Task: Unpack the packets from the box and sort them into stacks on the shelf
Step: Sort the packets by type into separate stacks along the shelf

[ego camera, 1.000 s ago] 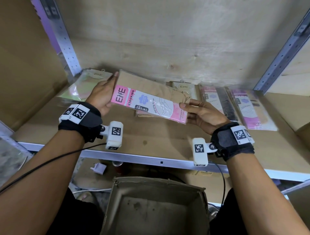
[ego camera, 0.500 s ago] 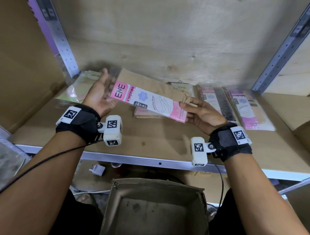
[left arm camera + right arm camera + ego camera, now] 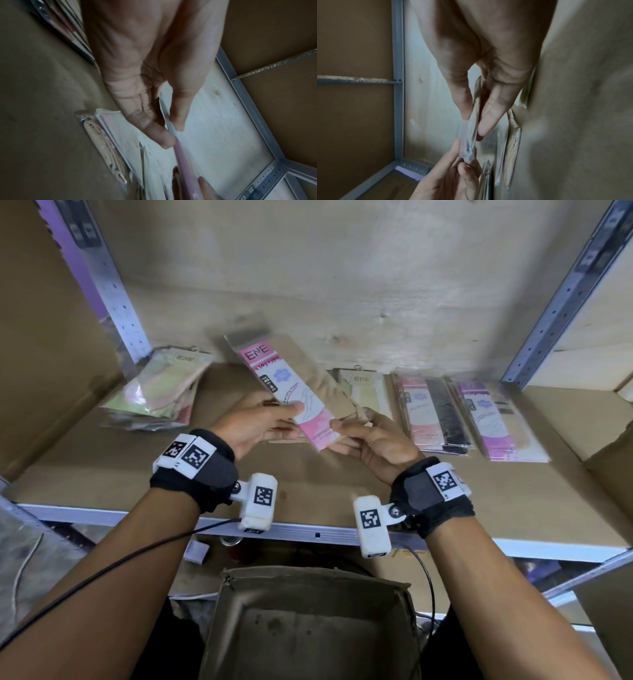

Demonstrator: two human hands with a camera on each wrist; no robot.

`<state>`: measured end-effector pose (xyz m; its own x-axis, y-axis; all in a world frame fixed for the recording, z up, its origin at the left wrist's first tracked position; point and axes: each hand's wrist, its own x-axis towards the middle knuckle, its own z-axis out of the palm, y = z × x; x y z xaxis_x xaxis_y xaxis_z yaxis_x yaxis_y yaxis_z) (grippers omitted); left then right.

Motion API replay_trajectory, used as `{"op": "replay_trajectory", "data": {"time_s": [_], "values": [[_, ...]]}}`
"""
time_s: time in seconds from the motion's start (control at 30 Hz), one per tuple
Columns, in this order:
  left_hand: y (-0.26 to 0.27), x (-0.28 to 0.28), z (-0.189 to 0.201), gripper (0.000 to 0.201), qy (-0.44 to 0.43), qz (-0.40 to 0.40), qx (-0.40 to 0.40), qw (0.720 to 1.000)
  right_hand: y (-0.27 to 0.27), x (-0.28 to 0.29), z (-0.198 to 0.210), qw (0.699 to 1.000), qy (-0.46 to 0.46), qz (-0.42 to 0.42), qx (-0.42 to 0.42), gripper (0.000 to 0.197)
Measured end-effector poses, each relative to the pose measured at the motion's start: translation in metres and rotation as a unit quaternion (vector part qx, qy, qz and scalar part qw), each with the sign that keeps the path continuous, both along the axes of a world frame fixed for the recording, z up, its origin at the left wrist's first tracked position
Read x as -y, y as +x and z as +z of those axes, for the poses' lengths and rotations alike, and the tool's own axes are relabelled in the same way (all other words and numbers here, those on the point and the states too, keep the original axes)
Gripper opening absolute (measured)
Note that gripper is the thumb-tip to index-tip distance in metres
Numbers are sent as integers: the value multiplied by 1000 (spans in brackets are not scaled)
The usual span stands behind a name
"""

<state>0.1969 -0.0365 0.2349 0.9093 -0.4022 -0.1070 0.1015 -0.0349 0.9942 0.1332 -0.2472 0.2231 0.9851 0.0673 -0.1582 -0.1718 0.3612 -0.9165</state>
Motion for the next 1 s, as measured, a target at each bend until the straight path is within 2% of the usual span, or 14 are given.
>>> {"op": "replay_trajectory", "data": {"time_s": [0.17, 0.3, 0.4, 0.53, 0.73, 0.87, 1.0], "values": [[7, -1, -3, 9, 69, 7, 40, 997, -1, 5, 3, 999, -21, -14, -24, 18], [14, -10, -3, 16, 142, -16, 58, 988, -1, 7, 5, 995, -89, 5, -46, 6], [10, -8, 1, 23, 108, -17, 65, 992, 2, 7, 7, 994, -100, 4, -34, 5], [14, -29, -11, 41, 19, -52, 22, 998, 23, -16, 6, 995, -91, 1, -47, 9], [17, -24, -9, 70, 36, -71, 48, 996, 28, -19, 11, 996, -72, -44, -23, 14], [21, -21, -9, 71, 16, -64, 32, 997, 33, -21, 11, 995, -74, -59, -14, 16], [27, -19, -8, 61, 25, -4, 80, 996, 39, -22, 12, 995, -74, -68, -8, 18]]}}
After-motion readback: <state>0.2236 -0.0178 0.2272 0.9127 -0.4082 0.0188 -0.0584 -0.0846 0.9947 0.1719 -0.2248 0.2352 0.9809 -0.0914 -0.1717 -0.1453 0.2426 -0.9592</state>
